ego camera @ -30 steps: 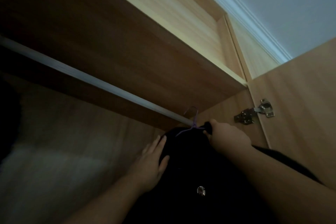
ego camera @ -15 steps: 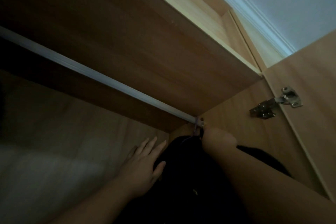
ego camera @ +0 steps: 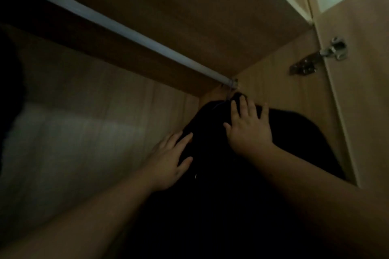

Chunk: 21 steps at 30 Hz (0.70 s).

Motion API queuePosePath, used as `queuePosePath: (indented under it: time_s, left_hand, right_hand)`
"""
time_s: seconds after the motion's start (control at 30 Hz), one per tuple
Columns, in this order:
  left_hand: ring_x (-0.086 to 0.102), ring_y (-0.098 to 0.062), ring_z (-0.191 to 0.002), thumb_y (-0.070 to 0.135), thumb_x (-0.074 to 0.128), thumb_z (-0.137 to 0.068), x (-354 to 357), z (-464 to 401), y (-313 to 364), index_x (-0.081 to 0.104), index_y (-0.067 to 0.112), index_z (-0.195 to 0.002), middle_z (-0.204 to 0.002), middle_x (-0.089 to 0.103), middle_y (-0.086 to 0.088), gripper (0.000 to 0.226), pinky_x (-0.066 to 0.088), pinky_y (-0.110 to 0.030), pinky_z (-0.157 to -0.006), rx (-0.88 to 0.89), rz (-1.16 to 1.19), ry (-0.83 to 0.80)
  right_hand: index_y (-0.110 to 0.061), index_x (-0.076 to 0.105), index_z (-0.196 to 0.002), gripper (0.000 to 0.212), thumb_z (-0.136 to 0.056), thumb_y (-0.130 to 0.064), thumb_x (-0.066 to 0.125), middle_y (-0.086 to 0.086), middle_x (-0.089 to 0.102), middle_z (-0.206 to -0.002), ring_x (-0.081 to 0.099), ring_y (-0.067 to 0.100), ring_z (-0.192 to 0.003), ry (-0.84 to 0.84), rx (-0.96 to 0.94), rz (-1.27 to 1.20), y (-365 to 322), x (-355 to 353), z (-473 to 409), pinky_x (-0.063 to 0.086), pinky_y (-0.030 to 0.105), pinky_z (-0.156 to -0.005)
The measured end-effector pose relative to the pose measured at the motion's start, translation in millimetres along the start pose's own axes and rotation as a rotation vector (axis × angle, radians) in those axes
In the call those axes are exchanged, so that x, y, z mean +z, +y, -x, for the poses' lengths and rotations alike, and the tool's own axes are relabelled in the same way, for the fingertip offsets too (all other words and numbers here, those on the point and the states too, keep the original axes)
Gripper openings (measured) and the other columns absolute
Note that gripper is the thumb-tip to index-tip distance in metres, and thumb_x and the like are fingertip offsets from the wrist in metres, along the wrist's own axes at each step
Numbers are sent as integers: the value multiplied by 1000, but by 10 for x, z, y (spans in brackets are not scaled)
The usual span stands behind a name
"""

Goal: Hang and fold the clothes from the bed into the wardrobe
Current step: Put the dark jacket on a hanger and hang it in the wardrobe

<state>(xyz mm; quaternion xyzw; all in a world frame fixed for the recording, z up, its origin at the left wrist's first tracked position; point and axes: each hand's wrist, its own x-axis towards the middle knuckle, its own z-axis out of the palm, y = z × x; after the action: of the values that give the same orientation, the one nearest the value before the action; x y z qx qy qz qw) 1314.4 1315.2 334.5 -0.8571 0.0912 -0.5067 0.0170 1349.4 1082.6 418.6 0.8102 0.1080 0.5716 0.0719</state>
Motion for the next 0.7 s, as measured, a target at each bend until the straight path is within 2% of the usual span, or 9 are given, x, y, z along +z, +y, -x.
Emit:
queuePosePath:
  time_s: [0.03,0.13,0.27,0.4,0.5,0.6,0.7]
  left_hand:
    - [7,-22,-152,69,12,-82,32,88,52,5,35,-157,-165,12,-1,82,16,-43,-122,-8,18,-11]
    - [2,-20,-152,67,18,-86,163,456,207,2,36,-157,-166,6,2,79,13,-43,-123,-46,73,-84]
    - [-6,-19,-152,61,26,-91,369,1109,340,-3,35,-157,-166,-1,5,76,9,-44,-123,-90,109,-228]
    - [-6,-19,-152,58,31,-98,570,1947,353,-7,34,-156,-166,-2,3,73,10,-47,-123,-139,127,-352]
    - [-7,-22,-152,59,30,-98,725,2583,305,-9,35,-156,-166,-5,1,74,10,-48,-122,-206,100,-492]
    - [-8,-22,-152,56,34,-100,752,3073,261,-10,36,-156,-166,-6,1,74,7,-45,-122,-259,138,-555]
    - [-4,-22,-152,55,37,-99,654,3415,165,-9,38,-155,-167,-3,1,74,12,-48,-119,-306,126,-552]
  right_hand:
    - [-10,-6,-158,74,-102,-53,16,14,-6,-166,-5,32,-153,-22,-32,1,-70,25,180,0,62,-118]
    - [-10,-14,-156,82,-100,-55,23,15,-14,-165,-9,33,-152,-141,-118,60,-282,174,787,-4,63,-118]
    - [-22,-11,-158,71,-102,-56,17,11,-13,-165,-12,32,-152,-377,-277,127,-514,442,1668,-11,64,-115]
    - [-23,-5,-159,68,-103,-57,13,13,-6,-166,-10,35,-152,-586,-371,136,-659,702,2581,-13,64,-115]
    - [-21,8,-159,67,-103,-56,15,15,8,-166,1,35,-153,-659,-455,136,-673,817,3110,-14,64,-116]
    - [-20,15,-159,66,-103,-53,23,14,15,-165,7,33,-153,-709,-484,82,-738,908,3441,-10,60,-118]
    - [-21,13,-159,71,-99,-46,42,10,12,-166,5,29,-153,-818,-477,-120,-950,948,3726,-6,59,-120]
